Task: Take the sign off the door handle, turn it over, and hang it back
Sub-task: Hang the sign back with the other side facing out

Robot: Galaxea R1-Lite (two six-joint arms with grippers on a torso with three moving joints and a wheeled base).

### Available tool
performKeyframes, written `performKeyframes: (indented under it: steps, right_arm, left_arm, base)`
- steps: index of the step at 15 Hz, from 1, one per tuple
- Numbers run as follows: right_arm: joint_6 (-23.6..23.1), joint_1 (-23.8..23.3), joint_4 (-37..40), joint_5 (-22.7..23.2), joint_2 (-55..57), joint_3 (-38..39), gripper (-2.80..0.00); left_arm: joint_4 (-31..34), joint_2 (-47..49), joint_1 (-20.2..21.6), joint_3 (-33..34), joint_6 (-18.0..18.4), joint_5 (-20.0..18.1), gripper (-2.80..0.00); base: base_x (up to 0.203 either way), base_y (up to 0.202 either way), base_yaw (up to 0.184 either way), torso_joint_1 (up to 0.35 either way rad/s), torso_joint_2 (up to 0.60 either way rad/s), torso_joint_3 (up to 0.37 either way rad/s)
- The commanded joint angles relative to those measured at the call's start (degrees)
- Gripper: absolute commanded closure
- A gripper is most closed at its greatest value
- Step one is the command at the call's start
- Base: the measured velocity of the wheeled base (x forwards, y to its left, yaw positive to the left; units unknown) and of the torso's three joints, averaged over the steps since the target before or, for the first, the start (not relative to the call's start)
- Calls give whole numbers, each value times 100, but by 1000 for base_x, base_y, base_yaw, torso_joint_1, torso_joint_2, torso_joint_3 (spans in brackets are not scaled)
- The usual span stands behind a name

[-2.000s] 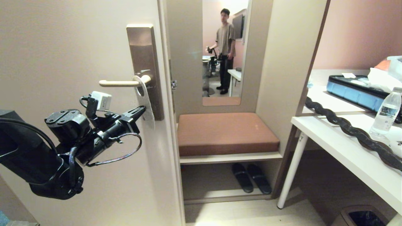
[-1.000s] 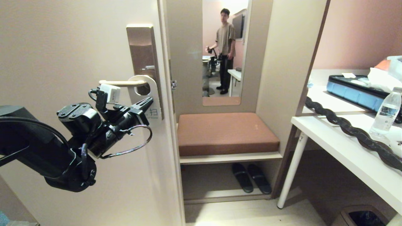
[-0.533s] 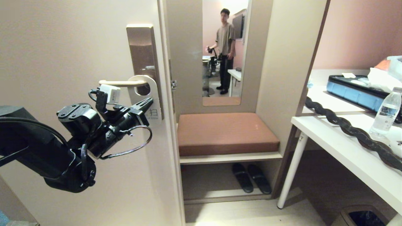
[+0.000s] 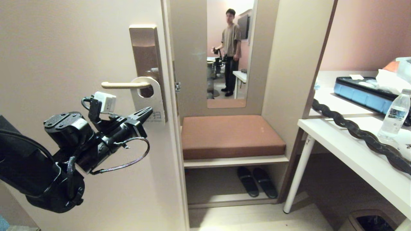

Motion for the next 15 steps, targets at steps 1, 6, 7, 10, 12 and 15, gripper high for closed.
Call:
performKeyframes:
  steps: [1,6,7,10,12,15]
  right_arm:
    - [-6,2,0,2,0,0,0]
    - [-6,2,0,2,0,0,0]
    - [-6,2,0,2,0,0,0]
    - [-6,2,0,2,0,0,0]
    - [-6,2,0,2,0,0,0]
    - [-6,2,0,2,0,0,0]
  left_arm:
    - [-249,-349,6,361,-1,-5,0]
    - [-248,-838,83,1081,323,15,0]
    - [-250,-917,94,1167,474,31,0]
    - [-250,-1192,136,1339,663,393,0]
    - [-249,-1369,151,1618,672,620,0]
    - [-249,-1721,157,2270,672,894,0]
  base:
    - [0,0,0,0,0,0]
    - [0,0,0,0,0,0]
    - [0,0,0,0,0,0]
    - [0,0,0,0,0,0]
    - [0,0,0,0,0,0]
    - [0,0,0,0,0,0]
